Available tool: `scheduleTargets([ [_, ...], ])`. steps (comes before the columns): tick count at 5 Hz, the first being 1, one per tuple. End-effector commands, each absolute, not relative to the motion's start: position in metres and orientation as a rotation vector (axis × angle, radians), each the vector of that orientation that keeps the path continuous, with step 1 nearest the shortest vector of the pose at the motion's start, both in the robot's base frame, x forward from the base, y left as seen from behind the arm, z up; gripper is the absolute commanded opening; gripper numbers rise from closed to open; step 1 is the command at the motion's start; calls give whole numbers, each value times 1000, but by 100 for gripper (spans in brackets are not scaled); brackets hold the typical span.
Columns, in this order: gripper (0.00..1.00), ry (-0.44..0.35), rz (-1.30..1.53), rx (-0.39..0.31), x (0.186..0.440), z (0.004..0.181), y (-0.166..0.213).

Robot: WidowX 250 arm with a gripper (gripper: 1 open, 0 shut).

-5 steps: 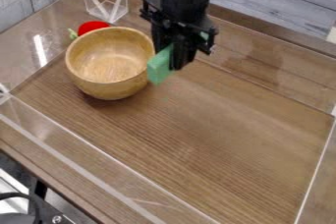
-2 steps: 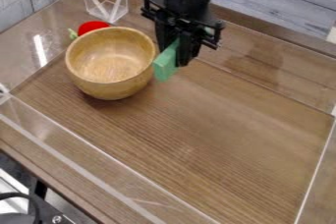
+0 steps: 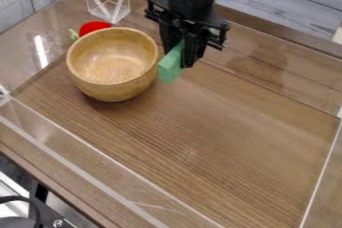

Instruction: Put the green block in the brown bowl

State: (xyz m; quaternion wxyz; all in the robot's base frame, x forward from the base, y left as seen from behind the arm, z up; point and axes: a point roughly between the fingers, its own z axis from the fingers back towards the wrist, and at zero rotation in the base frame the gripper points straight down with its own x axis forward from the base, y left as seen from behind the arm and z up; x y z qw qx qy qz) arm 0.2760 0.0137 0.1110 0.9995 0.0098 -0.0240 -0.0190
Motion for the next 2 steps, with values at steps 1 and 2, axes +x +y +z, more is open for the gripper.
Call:
scheduleTargets([
  [1,0,-109,-8,21,287,125,19],
  [2,0,-114,8,18,288,125,23],
])
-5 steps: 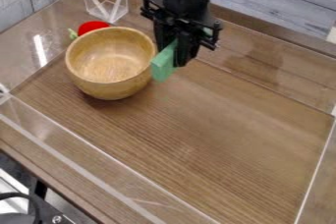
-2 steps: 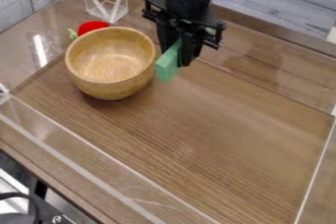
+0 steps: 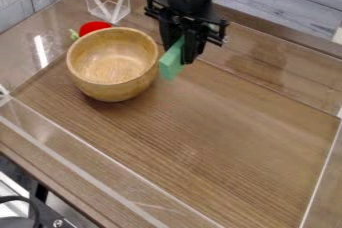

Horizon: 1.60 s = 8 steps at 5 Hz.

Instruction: Put the green block in the brown bowl

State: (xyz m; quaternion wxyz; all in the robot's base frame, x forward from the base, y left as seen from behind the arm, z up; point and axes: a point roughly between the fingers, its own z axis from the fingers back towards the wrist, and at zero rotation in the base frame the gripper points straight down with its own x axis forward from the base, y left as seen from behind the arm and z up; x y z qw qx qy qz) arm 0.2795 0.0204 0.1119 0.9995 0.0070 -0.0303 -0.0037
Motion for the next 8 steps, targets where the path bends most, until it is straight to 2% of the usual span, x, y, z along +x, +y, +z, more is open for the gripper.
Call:
scheduleTargets([
  [1,0,-118,16,15,289,124,25],
  [7,0,-130,-12,-5,292,120,31],
  [8,0,-131,13,4,285,122,53],
])
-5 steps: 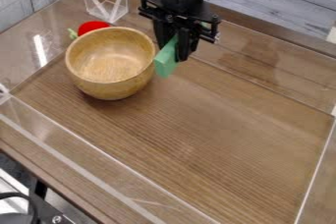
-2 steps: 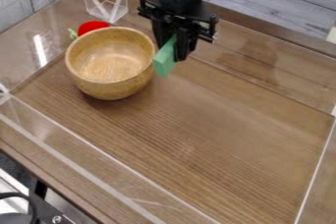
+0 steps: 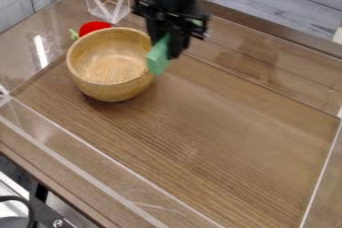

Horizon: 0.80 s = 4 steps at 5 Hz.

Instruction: Put the green block in the brown bowl

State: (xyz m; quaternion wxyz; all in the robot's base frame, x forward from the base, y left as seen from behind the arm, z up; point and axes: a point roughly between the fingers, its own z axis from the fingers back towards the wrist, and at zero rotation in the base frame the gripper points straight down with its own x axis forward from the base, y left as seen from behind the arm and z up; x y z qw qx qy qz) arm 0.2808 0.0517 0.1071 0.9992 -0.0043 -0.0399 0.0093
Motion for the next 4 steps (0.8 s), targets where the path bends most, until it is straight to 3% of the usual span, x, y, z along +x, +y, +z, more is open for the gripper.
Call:
scheduleTargets([
  [1,0,-127,31,10,276,120,84],
  [4,0,-122,56,-27,270,100,126],
])
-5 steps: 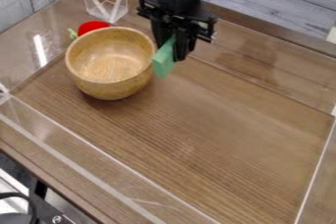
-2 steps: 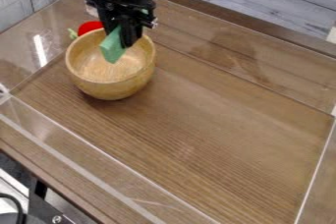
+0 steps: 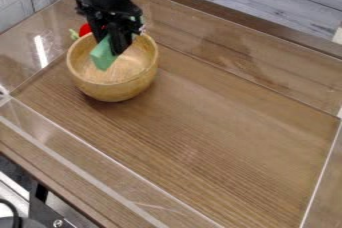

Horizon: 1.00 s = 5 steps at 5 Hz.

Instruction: Put the green block in the brown bowl

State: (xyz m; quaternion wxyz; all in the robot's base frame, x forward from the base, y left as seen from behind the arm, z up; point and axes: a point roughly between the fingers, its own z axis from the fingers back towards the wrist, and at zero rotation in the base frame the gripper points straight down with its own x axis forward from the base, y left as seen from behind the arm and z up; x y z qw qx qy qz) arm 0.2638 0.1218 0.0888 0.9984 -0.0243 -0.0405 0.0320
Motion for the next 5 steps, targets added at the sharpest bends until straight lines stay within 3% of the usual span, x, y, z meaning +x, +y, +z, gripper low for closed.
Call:
scheduleTargets([
  [1,100,-120,67,-46,272,95,133],
  [5,100,-125,101,-71,278,94,137],
])
